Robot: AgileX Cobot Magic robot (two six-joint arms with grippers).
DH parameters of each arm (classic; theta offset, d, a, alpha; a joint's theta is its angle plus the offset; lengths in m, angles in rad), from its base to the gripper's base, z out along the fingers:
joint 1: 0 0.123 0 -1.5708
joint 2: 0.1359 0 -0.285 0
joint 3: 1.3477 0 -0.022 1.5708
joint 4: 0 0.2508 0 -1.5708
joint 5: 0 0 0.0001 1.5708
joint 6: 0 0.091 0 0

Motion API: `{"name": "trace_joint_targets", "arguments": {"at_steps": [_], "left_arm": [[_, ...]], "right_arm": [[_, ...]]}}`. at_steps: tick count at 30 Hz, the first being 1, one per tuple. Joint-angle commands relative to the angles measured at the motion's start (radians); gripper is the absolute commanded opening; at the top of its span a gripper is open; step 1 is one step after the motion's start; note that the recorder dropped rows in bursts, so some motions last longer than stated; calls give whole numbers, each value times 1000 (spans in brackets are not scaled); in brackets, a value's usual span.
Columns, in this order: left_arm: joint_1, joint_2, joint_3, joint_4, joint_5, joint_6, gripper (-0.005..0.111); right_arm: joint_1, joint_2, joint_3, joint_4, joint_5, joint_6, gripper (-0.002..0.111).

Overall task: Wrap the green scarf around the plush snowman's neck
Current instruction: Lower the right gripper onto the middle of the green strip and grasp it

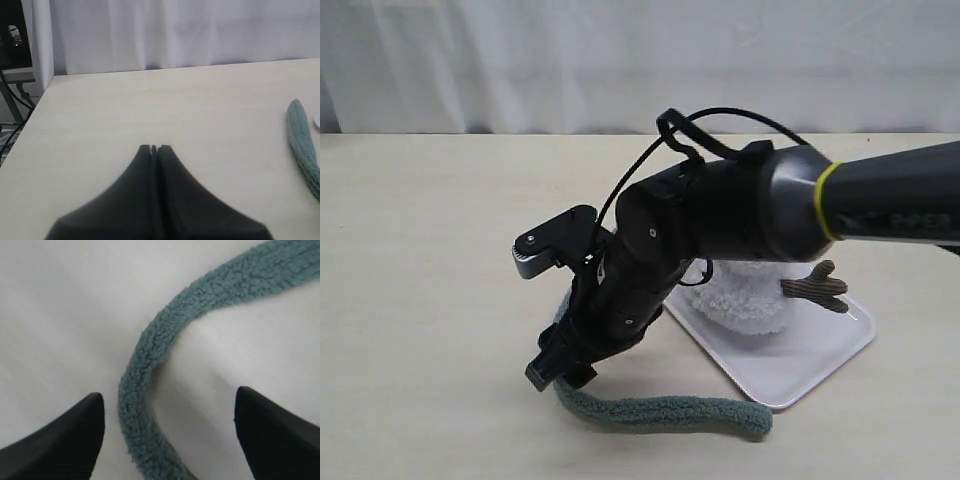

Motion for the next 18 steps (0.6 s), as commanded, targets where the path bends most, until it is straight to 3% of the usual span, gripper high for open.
{"name": "trace_joint_targets", "arguments": {"at_steps": [1,6,14,18], "left_arm": [[1,-2,4,-6,-7,1,0],[1,-2,4,-6,-7,1,0],[1,-2,4,-6,-7,1,0],[1,-2,4,-6,-7,1,0]], "right_arm": [[14,56,-35,6,-12,-18,70],[72,102,-63,-35,-71,-44,70],[80,185,-102,-163,-63,108,70],[80,197,-102,-163,-61,105,63]]}}
